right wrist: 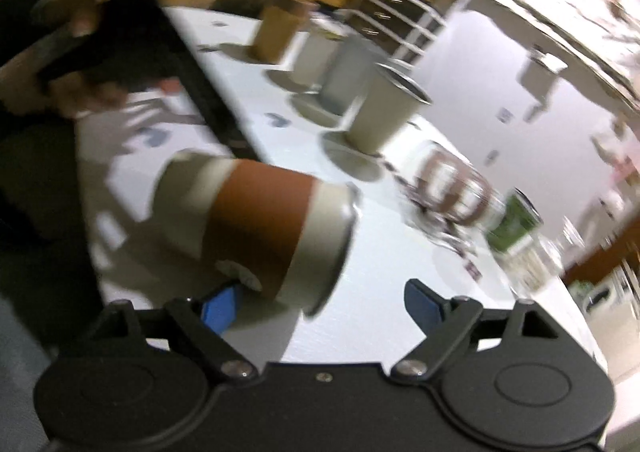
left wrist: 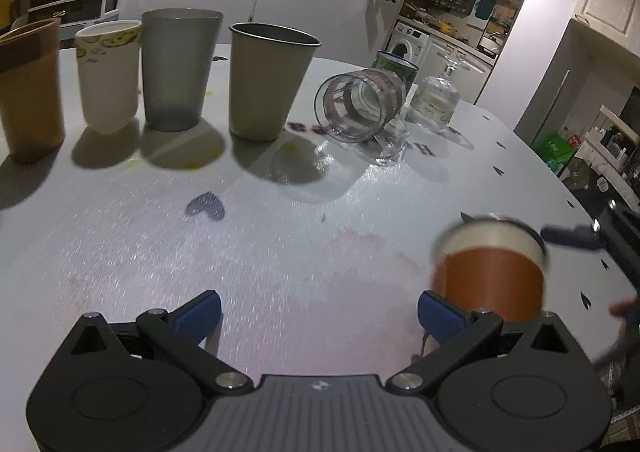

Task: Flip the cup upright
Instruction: 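Lift the cream cup with the right tool and rotate it toward the left tool, then grasp the cream cup with the left tool while the right tool releases it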

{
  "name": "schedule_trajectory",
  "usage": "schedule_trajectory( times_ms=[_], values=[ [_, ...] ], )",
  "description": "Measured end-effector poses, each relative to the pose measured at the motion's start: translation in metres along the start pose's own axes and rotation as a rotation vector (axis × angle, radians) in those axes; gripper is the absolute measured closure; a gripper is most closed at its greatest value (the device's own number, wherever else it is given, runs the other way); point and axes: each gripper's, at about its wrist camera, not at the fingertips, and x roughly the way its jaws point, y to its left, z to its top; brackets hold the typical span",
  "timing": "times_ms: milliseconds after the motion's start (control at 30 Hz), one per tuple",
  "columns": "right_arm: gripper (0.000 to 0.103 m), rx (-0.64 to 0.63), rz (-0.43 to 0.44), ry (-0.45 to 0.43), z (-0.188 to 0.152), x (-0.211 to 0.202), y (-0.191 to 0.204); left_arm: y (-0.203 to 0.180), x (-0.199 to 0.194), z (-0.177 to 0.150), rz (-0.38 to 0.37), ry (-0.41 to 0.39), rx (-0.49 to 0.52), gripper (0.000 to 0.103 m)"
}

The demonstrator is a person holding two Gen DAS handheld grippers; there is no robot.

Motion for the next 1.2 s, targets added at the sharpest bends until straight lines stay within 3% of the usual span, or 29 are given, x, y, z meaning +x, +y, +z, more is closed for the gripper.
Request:
schedule_trajectory(
  times_ms=[133,400,500,600,733,833,1133,1200],
  values=[
    [0.016,0.106,-0.052,-0.008,-0.005,0.006,-0.01,-0.003,-0.005,-0.006,-0.001,-0.003,0.001,0.0],
    [0.016,0.244,-0.053,-0.019,-0.022,0.014,-0.018,-0.002,-0.012,-0.004,0.015,-0.011,0.007,0.0],
    [0.016,0.332,-0.055,-0.027,-0.033,0.012,-0.024,-0.001,-0.023,0.005,-0.02,-0.028,-0.023,0.0],
    [0.015,0.43,-0.065,-0.047,-0.043,0.01,-0.031,-0.011,-0.025,0.019,-0.12,0.014,-0.02,0.0],
    [0.015,0.579,-0.066,-0.084,-0.06,0.011,-0.044,-0.04,-0.015,0.036,-0.147,0.064,0.046,0.0],
    [0.015,0.664,-0.065,-0.097,-0.071,0.013,-0.05,-0.058,0.004,0.048,-0.205,0.15,0.07,0.0],
    [0.015,0.695,-0.071,-0.122,-0.08,0.009,-0.045,-0.085,0.06,0.061,-0.159,0.289,0.065,0.0],
    [0.015,0.695,-0.078,-0.12,-0.079,0.009,-0.045,-0.084,0.065,0.059,-0.15,0.292,0.063,0.008]
  ],
)
